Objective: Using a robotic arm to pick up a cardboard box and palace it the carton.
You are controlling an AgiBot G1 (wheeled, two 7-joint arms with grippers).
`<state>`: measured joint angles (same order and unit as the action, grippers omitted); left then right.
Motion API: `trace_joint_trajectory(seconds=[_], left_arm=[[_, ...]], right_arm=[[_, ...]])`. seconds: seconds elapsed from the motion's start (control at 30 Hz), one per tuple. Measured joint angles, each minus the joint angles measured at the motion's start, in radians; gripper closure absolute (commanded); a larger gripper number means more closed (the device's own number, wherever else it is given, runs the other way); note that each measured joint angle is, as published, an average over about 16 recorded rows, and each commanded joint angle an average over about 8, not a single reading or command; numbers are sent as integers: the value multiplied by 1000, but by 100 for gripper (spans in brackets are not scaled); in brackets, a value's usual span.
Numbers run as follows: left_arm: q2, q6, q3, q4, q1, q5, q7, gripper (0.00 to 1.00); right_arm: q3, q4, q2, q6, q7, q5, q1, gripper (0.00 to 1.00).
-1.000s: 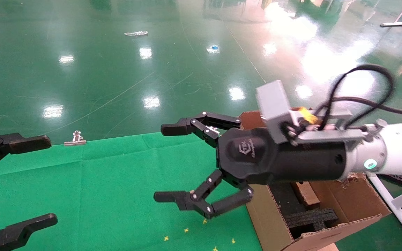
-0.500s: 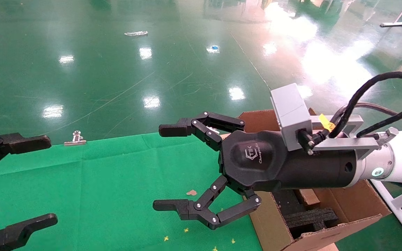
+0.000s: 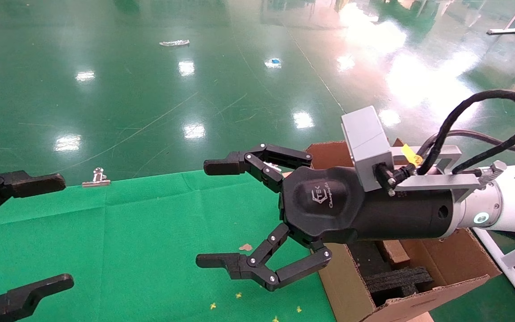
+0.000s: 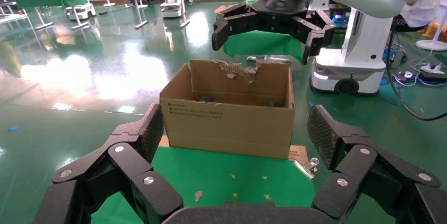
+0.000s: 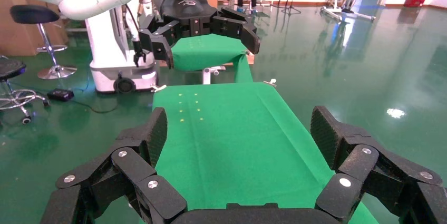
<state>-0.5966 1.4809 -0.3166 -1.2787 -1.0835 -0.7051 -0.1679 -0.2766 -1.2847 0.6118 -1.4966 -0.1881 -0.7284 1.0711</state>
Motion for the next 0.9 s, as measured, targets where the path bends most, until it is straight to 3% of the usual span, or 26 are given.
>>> trace_joint_trajectory(seconds=[0.9], left_arm=[[0,0,0,0,0,0,0,0]], right_arm=[[-7,1,-2,3,-3,-4,7,0]])
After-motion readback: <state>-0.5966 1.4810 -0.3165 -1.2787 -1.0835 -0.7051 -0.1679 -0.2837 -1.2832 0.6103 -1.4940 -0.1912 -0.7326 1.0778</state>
